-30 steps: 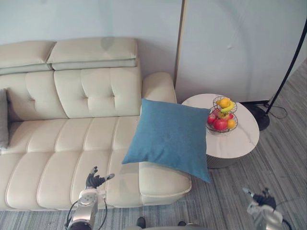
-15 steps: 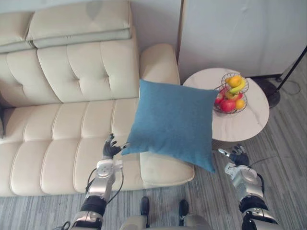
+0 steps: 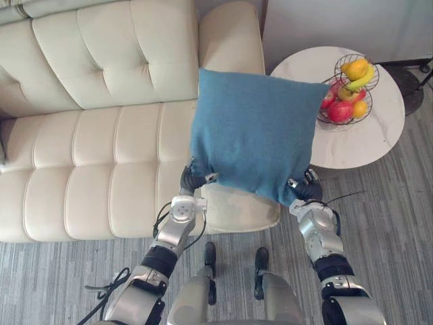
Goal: Pick up cushions and gather them together orderly.
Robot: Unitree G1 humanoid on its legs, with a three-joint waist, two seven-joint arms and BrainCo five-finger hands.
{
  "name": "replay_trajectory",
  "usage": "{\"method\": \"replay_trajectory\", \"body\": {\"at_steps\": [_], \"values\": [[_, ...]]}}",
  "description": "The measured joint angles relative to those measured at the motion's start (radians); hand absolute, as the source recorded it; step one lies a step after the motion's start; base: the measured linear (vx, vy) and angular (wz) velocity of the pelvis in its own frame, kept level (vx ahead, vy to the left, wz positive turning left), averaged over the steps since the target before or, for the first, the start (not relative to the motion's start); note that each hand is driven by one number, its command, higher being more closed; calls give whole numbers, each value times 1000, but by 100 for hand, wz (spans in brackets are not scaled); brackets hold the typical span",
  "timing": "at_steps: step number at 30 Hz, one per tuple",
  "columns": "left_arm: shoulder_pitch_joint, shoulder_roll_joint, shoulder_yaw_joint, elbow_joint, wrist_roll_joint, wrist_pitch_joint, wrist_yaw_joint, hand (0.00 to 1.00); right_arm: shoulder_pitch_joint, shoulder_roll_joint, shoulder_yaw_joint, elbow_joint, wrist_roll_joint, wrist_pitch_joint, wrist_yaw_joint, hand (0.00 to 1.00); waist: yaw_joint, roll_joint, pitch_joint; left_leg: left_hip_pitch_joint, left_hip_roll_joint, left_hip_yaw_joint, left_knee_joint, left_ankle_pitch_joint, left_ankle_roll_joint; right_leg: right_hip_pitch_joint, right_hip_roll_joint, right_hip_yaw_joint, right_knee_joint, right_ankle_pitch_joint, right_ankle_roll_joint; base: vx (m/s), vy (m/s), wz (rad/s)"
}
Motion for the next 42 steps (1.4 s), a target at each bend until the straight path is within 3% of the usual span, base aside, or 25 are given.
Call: {"method": "replay_trajectory", "body": {"at_steps": [6,11,13,17,24,34,38,40,42], "values": [[-7,11,-2,-101,-34,-17,27,100,26,-11,20,-94,45,-3,-8,100,2,-1,0,20,-9,21,1,26,4,8,-14,3,19,-10,11,0,11,3],[86,10,-28,-196,-62,-34,22,100,147,-10,21,-204,75,-5,10,100,-6,2,-9,124,-12,30,-33,28,2,106,-13,2,-4,-16,18,77,4,-4],[155,9,-43,-245,-80,-48,4,100,217,-7,21,-262,75,-16,26,100,-14,2,-48,140,-16,25,-63,35,-5,119,-12,1,-27,-18,21,84,12,2],[275,7,-48,-295,-109,-48,-37,100,319,12,19,-300,75,-33,58,100,-43,0,-62,202,-21,-11,-78,43,-9,214,-10,-24,-75,-18,21,51,-3,19],[483,1,-44,-446,-140,-48,-70,100,506,94,21,-462,73,-37,93,100,-46,3,-139,260,-18,-21,-108,44,-10,279,4,-24,-118,-17,20,12,-2,4],[671,-19,-23,-637,-188,-49,-108,100,683,132,80,-644,70,-48,124,100,-37,-6,-204,317,-12,-38,-107,41,-10,349,12,-30,-135,-15,20,-11,-2,2],[711,-19,-23,-697,-195,-51,-108,100,717,131,110,-710,35,-72,124,100,-15,-20,-196,271,-10,-49,27,-8,-15,369,-1,-52,-88,-37,21,-55,-13,17],[715,-25,-23,-711,-196,-62,-108,100,714,130,110,-732,20,-99,123,100,-12,-34,-187,212,-11,-72,138,-38,-28,370,-21,-112,-40,-74,16,-163,-22,80],[714,-36,-23,-711,-196,-72,-108,100,707,133,109,-731,-2,-111,119,100,-4,-28,-189,191,10,-56,141,-85,-10,371,-18,-157,-28,-86,16,-143,-16,74]]}}
